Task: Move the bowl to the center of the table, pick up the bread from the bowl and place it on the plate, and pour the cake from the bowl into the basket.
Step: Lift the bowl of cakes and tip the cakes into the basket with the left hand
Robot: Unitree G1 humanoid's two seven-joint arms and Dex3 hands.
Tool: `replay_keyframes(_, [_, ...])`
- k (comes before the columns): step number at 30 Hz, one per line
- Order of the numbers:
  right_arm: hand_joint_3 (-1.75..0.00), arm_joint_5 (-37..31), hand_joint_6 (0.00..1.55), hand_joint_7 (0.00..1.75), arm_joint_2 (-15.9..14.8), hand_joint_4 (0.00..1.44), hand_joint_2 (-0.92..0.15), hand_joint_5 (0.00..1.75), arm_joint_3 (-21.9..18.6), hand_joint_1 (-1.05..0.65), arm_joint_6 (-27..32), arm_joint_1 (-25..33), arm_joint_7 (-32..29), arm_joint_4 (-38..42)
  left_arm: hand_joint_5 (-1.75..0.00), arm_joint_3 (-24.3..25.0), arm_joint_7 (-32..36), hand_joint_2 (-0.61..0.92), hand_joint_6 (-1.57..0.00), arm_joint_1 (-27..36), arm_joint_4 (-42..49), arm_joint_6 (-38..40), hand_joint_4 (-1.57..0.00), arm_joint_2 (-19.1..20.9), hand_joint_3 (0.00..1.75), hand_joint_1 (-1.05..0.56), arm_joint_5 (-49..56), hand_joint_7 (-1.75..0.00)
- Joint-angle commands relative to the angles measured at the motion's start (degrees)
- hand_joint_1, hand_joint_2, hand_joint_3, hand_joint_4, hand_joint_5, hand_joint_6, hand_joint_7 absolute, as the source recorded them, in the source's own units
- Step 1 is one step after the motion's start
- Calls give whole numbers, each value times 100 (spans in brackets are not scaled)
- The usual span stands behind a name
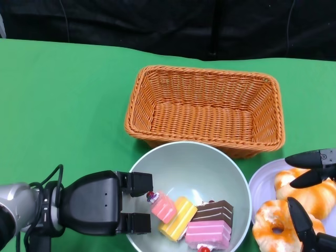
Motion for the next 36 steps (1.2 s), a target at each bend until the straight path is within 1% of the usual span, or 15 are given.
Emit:
replay_keyframes(1, [-112, -84, 24, 131, 41, 38, -41, 150, -2, -23, -123, -19, -88, -27, -175, -25, 399, 90, -81, -97, 12, 80, -86, 147, 3, -37, -187, -131])
replay_keyframes(2, [-112, -55, 24, 131, 31, 38, -41, 150, -16, -23, -147, -32, -94, -4, -175, 13, 459, 90, -81, -79, -108, 124, -86, 224, 3, -37, -216, -132])
replay_keyframes(3, [-112, -32, 24, 131, 24, 39, -41, 150, -27, -23, -165, -42, -99, 14, -175, 37, 502, 91, -77, -67, -201, 159, -89, 284, 8, -35, -245, -144])
replay_keyframes(9, [-110, 3, 25, 132, 32, 40, -43, 151, -61, -23, -291, -81, -153, 126, -175, 460, 218, 88, -71, 155, -1093, -237, -94, 872, 17, -27, -876, -171])
replay_keyframes(10, [-110, -3, 25, 132, 36, 40, -43, 151, -60, -23, -299, -85, -158, 134, -175, 501, 177, 88, -71, 182, -1163, -259, -94, 913, 17, -26, -924, -172])
replay_keyframes(14, [-109, -126, 26, 132, 104, 41, -43, 151, -22, -25, -371, -92, -265, 203, -175, 898, -169, 87, -71, 373, -1829, -624, -94, 1390, 20, -23, -1340, -175])
replay_keyframes(20, [-110, -102, 26, 134, 213, 40, -43, 151, -92, -20, -565, -108, -468, 347, -175, 1619, -866, 79, -74, 796, -2518, -1394, -96, 1747, 31, -21, -2161, -175])
replay_keyframes(21, [-111, -64, 26, 134, 237, 40, -43, 152, -99, -18, -600, -117, -501, 382, -175, 1766, -1015, 72, -75, 878, -2588, -1554, -96, 1763, 44, -22, -2370, -175])
replay_keyframes(22, [-114, -40, 26, 135, 255, 40, -41, 153, -105, -16, -628, -123, -520, 407, -175, 1894, -1152, 57, -77, 946, -2638, -1676, -97, 1765, 72, -21, -2515, -175])
replay_keyframes(24, [-116, -13, 27, 137, 261, 40, -41, 154, -111, -15, -698, -144, -540, 499, -175, 2206, -1654, 44, -78, 1083, -2732, -2009, -99, 1714, 99, -19, -3126, -175])
replay_keyframes(25, [-117, -5, 27, 138, 262, 41, -40, 155, -108, -14, -727, -144, -543, 544, -175, 2351, -1944, 34, -79, 1136, -2773, -2154, -100, 1660, 119, -18, -3439, -175])
replay_keyframes(28, [-118, -32, 28, 139, 275, 43, -38, 154, -71, -15, -734, -109, -532, 609, -175, 2634, -2930, 21, -80, 1181, -2731, -2526, -102, 1404, 151, -16, -4372, -175])
replay_keyframes(30, [-117, -51, 29, 139, 281, 44, -38, 154, -20, -15, -695, -65, -501, 619, -175, 2759, -3629, 19, -80, 1149, -2650, -2656, -102, 1219, 160, -19, -4947, -175])
replay_keyframes(33, [-115, -62, 30, 139, 281, 44, -39, 153, 74, -13, -666, -14, -475, 641, -175, 2976, -4519, 20, -79, 1118, -2527, -2684, -103, 890, 162, -23, -5578, -174])
replay_keyframes(36, [-118, -94, 34, 135, 269, 45, -36, 152, 154, -11, -694, 49, -467, 688, -175, 3074, -5510, 20, -83, 1082, -2432, -2462, -105, 494, 164, -23, -6314, -170])
